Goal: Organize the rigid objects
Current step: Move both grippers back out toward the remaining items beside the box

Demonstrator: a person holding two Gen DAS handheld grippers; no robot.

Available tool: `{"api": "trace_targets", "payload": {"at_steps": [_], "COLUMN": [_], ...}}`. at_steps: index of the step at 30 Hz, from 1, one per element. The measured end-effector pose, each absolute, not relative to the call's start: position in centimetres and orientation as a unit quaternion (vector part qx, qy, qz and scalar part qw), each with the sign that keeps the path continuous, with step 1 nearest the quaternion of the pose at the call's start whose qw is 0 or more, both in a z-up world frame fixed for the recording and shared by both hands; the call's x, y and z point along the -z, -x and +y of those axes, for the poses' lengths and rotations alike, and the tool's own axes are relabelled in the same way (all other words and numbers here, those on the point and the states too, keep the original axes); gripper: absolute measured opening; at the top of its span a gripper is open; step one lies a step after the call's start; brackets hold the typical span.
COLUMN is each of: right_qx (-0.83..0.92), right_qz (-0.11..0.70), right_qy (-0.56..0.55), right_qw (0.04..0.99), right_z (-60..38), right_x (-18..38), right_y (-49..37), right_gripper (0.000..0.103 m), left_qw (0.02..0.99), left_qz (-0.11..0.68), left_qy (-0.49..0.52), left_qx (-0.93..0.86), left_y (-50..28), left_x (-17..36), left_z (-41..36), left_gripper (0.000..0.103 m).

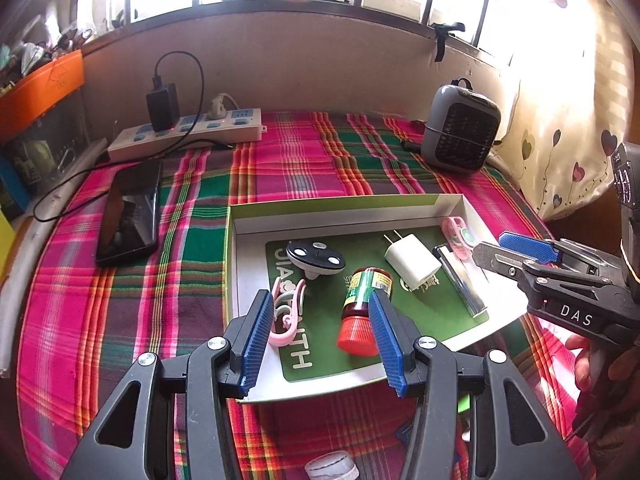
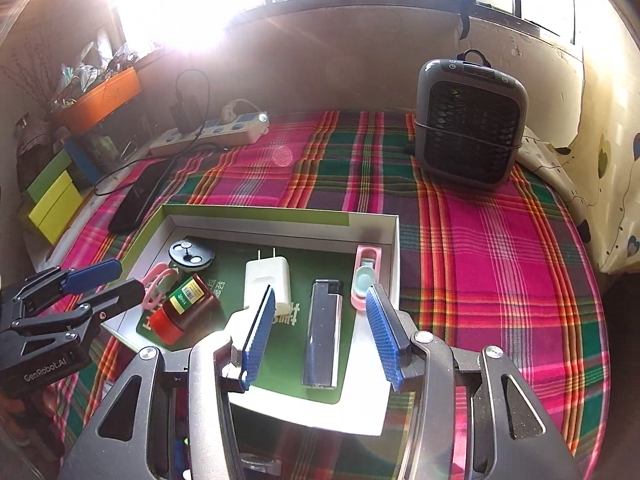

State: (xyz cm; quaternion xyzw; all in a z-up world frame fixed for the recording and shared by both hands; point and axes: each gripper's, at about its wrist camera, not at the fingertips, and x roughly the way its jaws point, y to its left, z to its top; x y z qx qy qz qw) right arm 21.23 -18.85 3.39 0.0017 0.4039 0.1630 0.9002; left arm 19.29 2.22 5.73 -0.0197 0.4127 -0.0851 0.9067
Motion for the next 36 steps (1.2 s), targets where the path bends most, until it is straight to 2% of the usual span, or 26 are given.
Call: {"api": "trace_targets", "payload": {"at_steps": [18,36], "right_qx": [-0.159,-0.147], "right_qz": [0.402,0.398], "right_qy": [-0.017,-0.024], "right_qw": [0.901,0.905], "right_z": [-20.3,-21.4], "right_x": [-3.0,-2.2], "right_y": [-16.9,-12.8], "right_gripper": [0.049,0.049], "left_qw": [0.913,0.908], "left_qz": [0.399,0.407], "left_qy": [0.035,0.061], "left_qx": [0.078,0.081], "left_y": [-14.8,-11.4], "left_x": [-6.1,-3.9], "left_z": [3.0,4.8], "left_gripper": [0.049,0.049]}}
